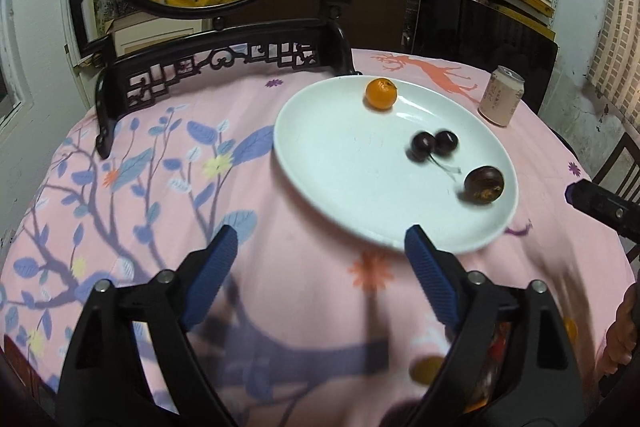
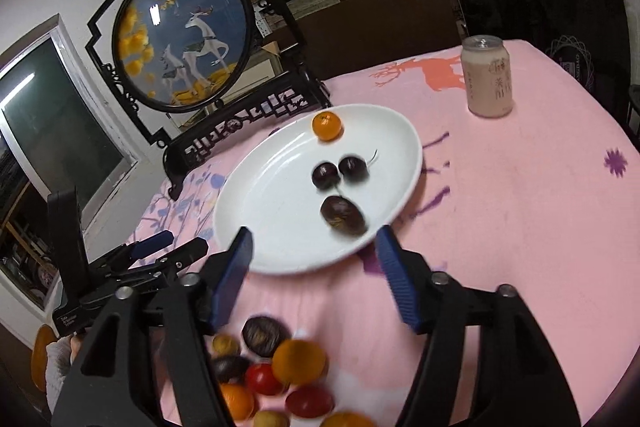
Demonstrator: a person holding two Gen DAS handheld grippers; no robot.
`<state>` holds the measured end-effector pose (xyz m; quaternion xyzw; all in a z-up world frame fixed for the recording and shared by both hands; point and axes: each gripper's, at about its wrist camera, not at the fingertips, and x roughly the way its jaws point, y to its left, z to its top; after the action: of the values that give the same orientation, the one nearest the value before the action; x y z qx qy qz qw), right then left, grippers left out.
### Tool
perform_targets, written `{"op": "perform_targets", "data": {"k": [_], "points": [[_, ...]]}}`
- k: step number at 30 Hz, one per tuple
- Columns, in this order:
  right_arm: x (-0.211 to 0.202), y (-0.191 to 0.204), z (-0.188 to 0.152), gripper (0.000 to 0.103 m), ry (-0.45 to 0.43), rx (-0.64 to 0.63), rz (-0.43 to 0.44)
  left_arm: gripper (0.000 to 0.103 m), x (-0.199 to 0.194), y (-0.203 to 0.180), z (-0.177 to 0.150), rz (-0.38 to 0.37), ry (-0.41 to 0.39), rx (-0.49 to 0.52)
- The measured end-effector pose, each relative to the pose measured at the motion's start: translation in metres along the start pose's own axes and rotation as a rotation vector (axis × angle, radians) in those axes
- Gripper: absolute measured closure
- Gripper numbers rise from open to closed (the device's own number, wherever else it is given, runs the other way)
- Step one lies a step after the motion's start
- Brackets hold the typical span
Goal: Organize fruits
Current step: 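Lower the mangosteen and cherry onto the white plate and open both grippers, then grasp a second mangosteen with the left gripper while the right grasps an orange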
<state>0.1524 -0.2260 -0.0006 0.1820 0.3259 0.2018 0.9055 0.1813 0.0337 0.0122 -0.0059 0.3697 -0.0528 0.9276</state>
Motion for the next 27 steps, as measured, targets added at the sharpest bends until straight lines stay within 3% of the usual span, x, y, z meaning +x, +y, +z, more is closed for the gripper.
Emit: {"op": "perform_targets", "data": {"k": [6,11,12,14,15,22,27], "points": [[-0.016,-0.011,-0.025,0.03,0.023,0.046,-0.015,0.011,-0.022,-0.003,-0.028,0.034,0.009,0.059],[-0.033,-0.022,-0.036,0.03,0.017,0.109,-0.009,0.008,-0.04,-0.005,-0.047,0.007,0.014,0.08],[-0.037,-0.023,-0.037,0.029,0.012,0.12,-0.006,0.008,-0.042,-0.007,-0.05,0.004,0.018,0.087],[-0.042,-0.027,-0.04,0.015,0.006,0.141,-0.007,0.006,-0.046,-0.012,-0.061,-0.003,0.033,0.116],[-0.046,-0.029,-0.042,0.014,-0.005,0.158,-0.009,0.004,-0.047,-0.017,-0.068,-0.005,0.04,0.139],[-0.055,-0.033,-0.044,0.014,-0.024,0.183,0.001,0.003,-0.053,-0.041,-0.089,0.016,0.035,0.284],[-0.053,-0.033,-0.048,0.014,-0.001,0.185,-0.004,0.002,-0.044,-0.049,-0.096,0.028,0.065,0.334]]}}
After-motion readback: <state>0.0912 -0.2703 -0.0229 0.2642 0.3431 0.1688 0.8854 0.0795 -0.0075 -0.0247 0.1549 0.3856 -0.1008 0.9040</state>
